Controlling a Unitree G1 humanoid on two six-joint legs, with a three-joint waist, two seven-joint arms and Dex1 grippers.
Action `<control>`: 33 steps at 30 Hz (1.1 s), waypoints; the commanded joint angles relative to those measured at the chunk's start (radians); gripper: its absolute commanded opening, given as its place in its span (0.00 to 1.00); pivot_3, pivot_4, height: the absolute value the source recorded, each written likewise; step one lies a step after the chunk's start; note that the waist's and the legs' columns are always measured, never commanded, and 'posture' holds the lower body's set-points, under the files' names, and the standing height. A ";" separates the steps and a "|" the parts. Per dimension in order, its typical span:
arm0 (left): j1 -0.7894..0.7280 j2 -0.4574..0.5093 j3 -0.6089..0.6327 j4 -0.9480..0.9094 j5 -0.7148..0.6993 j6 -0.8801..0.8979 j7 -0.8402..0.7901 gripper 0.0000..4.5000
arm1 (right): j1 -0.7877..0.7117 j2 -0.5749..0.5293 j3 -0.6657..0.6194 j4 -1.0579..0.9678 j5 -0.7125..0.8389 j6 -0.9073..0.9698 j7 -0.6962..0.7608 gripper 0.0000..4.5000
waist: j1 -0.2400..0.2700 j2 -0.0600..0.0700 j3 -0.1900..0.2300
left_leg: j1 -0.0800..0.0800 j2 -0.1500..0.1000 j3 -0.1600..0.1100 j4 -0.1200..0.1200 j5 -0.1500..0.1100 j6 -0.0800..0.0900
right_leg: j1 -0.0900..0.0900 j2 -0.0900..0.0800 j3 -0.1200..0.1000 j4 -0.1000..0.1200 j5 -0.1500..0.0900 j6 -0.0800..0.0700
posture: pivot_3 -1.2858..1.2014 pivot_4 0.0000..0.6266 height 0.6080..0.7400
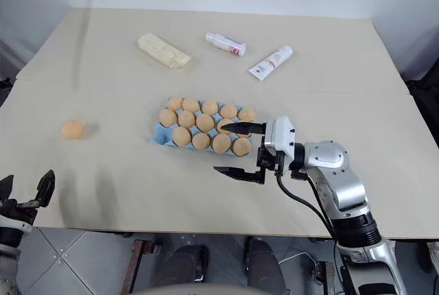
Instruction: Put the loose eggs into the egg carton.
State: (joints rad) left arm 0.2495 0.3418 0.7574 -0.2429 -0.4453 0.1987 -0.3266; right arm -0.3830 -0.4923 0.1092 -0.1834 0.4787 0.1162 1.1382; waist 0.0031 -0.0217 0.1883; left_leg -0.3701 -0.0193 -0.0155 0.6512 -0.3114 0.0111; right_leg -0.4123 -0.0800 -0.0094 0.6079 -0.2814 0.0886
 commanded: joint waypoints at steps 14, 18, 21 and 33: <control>-0.505 0.285 -0.224 0.529 0.159 0.051 0.055 1.00 | 0.038 -0.002 -0.032 -0.011 -0.039 -0.033 -0.054 1.00 | -0.006 0.000 0.000 | -0.001 0.000 0.001 -0.002 0.001 -0.003 | -0.002 0.001 -0.001 0.001 0.000 0.000 | 0.52 0.24 1.00; -0.579 0.297 -0.265 0.657 0.173 0.013 0.012 1.00 | 0.055 0.002 -0.030 -0.021 -0.041 -0.032 -0.075 1.00 | -0.005 0.000 0.000 | -0.001 -0.001 0.001 -0.002 0.001 -0.003 | -0.002 0.001 -0.001 0.002 0.000 0.000 | 0.52 0.24 1.00; -0.620 0.291 -0.286 0.728 0.183 -0.036 0.001 0.91 | 0.054 0.004 -0.026 -0.021 -0.043 -0.032 -0.083 1.00 | -0.006 0.000 0.000 | -0.001 -0.001 0.001 -0.001 0.001 -0.003 | -0.002 0.001 -0.001 0.002 0.000 0.000 | 0.52 0.24 1.00; -0.600 0.281 -0.327 0.671 0.142 -0.241 -0.174 0.45 | 0.073 -0.002 -0.032 -0.027 -0.047 -0.038 -0.103 1.00 | -0.006 0.000 0.000 | -0.001 0.000 0.001 -0.002 0.001 -0.003 | -0.003 0.001 -0.001 0.002 0.000 0.000 | 0.52 0.24 1.00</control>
State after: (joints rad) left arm -0.3582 0.6214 0.4368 0.5049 -0.2755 0.0212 -0.4423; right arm -0.3169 -0.4926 0.1015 -0.1720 0.4248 0.0938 1.0422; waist -0.0027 -0.0220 0.1882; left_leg -0.3712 -0.0197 -0.0147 0.6495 -0.3103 0.0077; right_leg -0.4150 -0.0794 -0.0106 0.6097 -0.2811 0.0890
